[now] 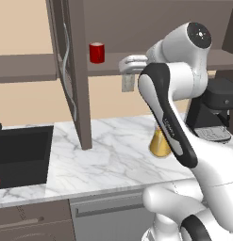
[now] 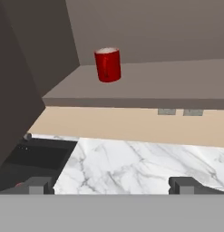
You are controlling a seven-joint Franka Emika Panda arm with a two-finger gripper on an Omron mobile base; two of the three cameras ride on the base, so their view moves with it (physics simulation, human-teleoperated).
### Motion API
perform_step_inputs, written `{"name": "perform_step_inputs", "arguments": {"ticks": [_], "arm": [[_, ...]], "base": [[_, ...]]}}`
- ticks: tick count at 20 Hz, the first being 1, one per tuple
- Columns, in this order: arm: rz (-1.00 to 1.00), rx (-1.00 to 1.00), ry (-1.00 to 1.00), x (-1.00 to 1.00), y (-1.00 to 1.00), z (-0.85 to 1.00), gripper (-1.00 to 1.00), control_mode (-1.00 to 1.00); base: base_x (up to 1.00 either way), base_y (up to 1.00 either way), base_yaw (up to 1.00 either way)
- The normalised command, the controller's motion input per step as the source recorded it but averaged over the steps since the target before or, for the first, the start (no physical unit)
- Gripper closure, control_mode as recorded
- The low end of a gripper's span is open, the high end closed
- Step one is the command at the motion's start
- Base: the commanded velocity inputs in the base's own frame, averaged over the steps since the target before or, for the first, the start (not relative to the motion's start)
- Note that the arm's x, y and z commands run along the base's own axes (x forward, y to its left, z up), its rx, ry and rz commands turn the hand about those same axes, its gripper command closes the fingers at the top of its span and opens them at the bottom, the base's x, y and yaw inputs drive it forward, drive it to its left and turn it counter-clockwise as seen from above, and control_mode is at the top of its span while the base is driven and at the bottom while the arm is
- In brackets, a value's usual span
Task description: There is a tray on the dining counter. Grab the cup, mug, and pitcher and place them on the tray. The pitcher may be placed next to the tray if it cannot fit the tray.
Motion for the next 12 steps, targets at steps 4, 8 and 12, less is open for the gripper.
{"name": "perform_step_inputs", "arguments": {"ticks": [4, 8, 12], "arm": [[0.02, -0.09, -0.08, 0.22, 0.06, 0.05, -1.0, -1.0], [0.0, -0.12, -0.14, 0.21, 0.18, 0.0, -1.0, -1.0], [0.0, -0.06, -0.07, 0.14, 0.21, 0.01, -1.0, -1.0]], "base": [[0.0, 0.0, 0.0], [0.0, 0.0, 0.0], [0.0, 0.0, 0.0]]}}
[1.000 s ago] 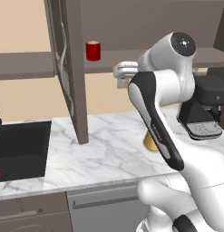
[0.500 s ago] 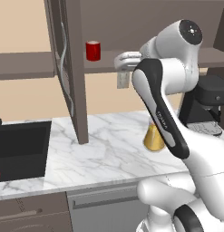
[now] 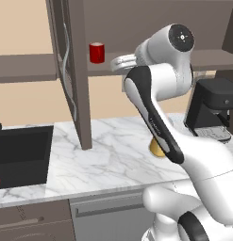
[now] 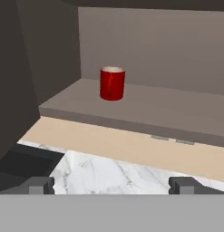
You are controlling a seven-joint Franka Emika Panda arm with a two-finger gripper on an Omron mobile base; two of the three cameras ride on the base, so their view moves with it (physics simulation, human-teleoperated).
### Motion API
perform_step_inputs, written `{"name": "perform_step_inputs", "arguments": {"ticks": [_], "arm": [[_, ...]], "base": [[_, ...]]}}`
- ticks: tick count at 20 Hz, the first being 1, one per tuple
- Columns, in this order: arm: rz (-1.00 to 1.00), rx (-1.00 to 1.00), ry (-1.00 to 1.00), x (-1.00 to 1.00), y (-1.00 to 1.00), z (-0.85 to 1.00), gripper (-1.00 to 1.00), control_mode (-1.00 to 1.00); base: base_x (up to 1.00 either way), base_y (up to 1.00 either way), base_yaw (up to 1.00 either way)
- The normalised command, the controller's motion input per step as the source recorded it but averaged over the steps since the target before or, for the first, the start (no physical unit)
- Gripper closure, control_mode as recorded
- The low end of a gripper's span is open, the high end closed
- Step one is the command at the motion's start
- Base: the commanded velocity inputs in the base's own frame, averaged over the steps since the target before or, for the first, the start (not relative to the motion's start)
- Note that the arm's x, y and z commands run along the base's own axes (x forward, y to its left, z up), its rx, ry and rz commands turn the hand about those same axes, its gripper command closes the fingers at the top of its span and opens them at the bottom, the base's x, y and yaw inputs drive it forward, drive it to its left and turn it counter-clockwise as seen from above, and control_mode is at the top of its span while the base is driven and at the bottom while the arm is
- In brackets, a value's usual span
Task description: There is a tray on the dining counter. Grab the cup, mug, and pitcher and place them on the tray. The pitcher may be placed next to the tray if it cannot fit the tray.
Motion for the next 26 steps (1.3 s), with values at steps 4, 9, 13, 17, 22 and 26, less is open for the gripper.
{"name": "perform_step_inputs", "arguments": {"ticks": [4, 9, 13, 17, 22, 26], "arm": [[0.0, 0.0, 0.0, 0.22, 0.15, 0.0, -1.0, -1.0], [0.0, 0.0, 0.0, 0.36, 0.08, 0.0, -1.0, -1.0], [0.0, 0.0, 0.0, 0.39, 0.04, 0.0, -1.0, -1.0], [-0.04, 0.03, 0.0, 0.31, 0.07, 0.0, -1.0, -1.0], [-0.13, 0.05, 0.0, 0.26, 0.1, 0.0, -1.0, -1.0], [-0.12, 0.03, 0.0, 0.25, 0.11, 0.0, -1.0, -1.0]], "base": [[0.0, 0.0, 0.0], [0.0, 0.0, 0.0], [0.0, 0.0, 0.0], [0.0, 0.0, 0.0], [0.0, 0.0, 0.0], [0.0, 0.0, 0.0]]}}
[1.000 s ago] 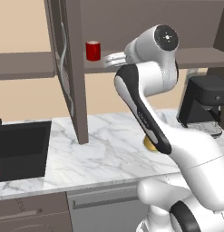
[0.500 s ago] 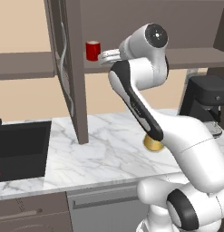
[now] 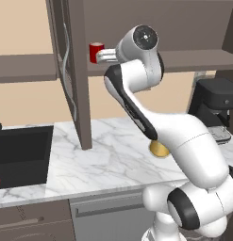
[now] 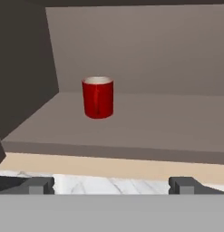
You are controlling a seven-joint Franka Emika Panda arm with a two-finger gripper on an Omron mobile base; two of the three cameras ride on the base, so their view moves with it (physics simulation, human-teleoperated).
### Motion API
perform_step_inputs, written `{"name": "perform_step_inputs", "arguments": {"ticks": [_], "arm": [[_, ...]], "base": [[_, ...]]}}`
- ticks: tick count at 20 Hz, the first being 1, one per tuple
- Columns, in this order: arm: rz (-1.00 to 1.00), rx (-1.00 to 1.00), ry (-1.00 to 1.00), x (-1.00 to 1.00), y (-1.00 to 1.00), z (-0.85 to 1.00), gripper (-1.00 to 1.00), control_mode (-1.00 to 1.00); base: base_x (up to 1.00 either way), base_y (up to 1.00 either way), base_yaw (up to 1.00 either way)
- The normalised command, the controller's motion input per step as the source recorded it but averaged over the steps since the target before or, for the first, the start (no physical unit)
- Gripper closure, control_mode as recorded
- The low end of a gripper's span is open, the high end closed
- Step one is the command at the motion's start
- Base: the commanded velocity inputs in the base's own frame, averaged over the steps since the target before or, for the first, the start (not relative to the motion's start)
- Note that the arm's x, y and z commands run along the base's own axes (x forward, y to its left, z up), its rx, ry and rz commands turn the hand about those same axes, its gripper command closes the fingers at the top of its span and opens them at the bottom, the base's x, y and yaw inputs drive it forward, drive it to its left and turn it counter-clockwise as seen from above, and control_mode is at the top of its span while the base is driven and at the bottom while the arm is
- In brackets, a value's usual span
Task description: There is a tray on the dining counter. Grab the cup, mug, and pitcher and place them on the tray. The pitcher may be placed next to the tray if it cannot fit the tray.
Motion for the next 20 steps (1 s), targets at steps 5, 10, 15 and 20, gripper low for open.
{"name": "perform_step_inputs", "arguments": {"ticks": [5, 10, 15, 20], "arm": [[0.0, 0.05, 0.01, 0.33, 0.0, 0.0, -1.0, -1.0], [0.01, 0.02, 0.03, 0.39, 0.0, 0.0, -1.0, -1.0], [0.01, 0.0, 0.0, 0.29, 0.01, -0.01, -1.0, -1.0], [0.03, 0.0, 0.0, 0.22, 0.07, -0.08, -1.0, -1.0]], "base": [[0.0, 0.0, 0.0], [0.0, 0.0, 0.0], [0.0, 0.0, 0.0], [0.0, 0.0, 0.0]]}}
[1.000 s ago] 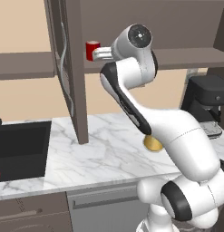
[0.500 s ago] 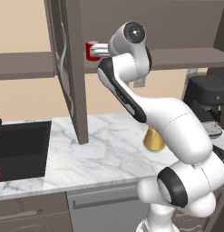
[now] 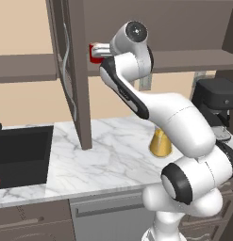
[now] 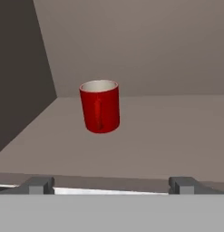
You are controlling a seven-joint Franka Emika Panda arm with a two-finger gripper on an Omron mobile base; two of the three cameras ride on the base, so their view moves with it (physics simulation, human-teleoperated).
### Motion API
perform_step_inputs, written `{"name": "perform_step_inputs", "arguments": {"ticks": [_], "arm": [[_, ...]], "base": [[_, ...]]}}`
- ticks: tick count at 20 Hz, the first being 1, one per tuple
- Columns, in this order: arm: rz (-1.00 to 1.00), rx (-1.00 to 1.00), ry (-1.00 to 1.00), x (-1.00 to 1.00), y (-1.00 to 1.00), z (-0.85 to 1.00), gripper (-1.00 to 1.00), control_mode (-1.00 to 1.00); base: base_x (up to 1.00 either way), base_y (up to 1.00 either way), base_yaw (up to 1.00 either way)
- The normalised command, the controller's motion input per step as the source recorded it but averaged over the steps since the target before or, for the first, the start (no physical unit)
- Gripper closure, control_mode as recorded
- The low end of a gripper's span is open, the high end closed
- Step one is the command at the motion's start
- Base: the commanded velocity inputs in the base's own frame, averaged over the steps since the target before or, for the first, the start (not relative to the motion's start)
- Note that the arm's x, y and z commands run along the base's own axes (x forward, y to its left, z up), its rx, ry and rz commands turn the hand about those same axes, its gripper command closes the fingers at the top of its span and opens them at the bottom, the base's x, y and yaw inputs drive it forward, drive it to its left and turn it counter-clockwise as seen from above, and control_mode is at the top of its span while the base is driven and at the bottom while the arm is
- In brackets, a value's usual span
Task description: There is a tray on the dining counter. Grab the cup, mug, and pitcher and place them on the tray. The pitcher may be placed next to the tray if it cannot fit the tray.
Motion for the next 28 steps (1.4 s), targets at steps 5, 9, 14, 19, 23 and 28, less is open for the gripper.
{"name": "perform_step_inputs", "arguments": {"ticks": [5, 9, 14, 19, 23, 28], "arm": [[0.02, 0.0, 0.0, 0.24, 0.07, -0.11, -1.0, -1.0], [0.01, 0.0, 0.0, 0.24, 0.11, -0.11, -1.0, -1.0], [0.01, 0.0, 0.0, 0.2, 0.08, -0.05, -1.0, -1.0], [0.01, 0.0, 0.02, 0.22, 0.08, 0.0, -1.0, -1.0], [0.0, 0.0, 0.02, 0.28, 0.1, 0.0, -1.0, -1.0], [0.0, 0.0, 0.0, 0.22, 0.05, 0.0, -1.0, -1.0]], "base": [[0.0, 0.0, 0.0], [0.0, 0.0, 0.0], [0.0, 0.0, 0.0], [0.0, 0.0, 0.0], [0.0, 0.0, 0.0], [0.0, 0.0, 0.0]]}}
